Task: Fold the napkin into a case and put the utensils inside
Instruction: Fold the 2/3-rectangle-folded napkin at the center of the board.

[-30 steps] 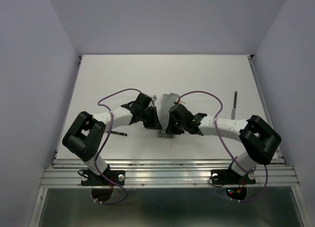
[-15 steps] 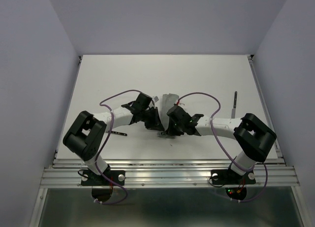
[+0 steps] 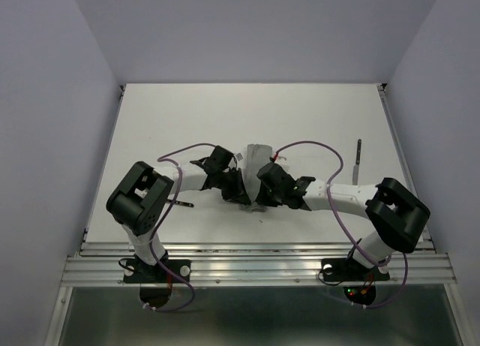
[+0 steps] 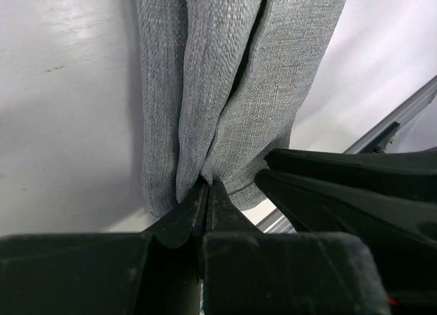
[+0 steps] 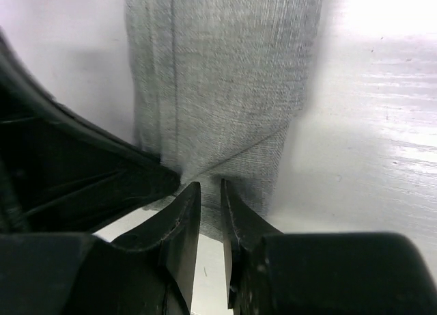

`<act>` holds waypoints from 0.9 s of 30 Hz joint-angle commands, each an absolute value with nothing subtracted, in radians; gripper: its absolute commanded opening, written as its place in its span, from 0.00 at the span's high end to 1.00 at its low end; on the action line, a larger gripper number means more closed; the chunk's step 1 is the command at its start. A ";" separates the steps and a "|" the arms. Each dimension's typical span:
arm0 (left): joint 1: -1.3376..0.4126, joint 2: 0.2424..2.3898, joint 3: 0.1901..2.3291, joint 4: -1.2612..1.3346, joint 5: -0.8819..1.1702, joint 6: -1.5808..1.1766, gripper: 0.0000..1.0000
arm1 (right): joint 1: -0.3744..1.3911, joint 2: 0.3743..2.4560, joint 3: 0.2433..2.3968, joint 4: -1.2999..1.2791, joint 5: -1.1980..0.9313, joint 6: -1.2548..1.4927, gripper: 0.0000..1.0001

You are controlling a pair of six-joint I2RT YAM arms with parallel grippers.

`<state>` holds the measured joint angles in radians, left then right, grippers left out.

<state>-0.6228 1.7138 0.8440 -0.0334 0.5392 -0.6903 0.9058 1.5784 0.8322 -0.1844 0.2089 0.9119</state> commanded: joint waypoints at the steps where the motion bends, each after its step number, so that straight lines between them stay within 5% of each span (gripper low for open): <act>1: -0.634 1.729 0.825 -0.023 0.552 -0.683 1.00 | 0.916 1.505 0.831 -0.181 0.288 0.927 0.76; 18: -0.634 1.643 0.836 -0.060 0.545 -0.655 0.99 | 0.916 1.686 0.910 -0.137 0.351 0.867 0.76; 27: -0.614 1.559 1.006 -0.300 0.364 -0.539 0.77 | 0.916 1.678 0.850 -0.135 0.327 0.798 0.78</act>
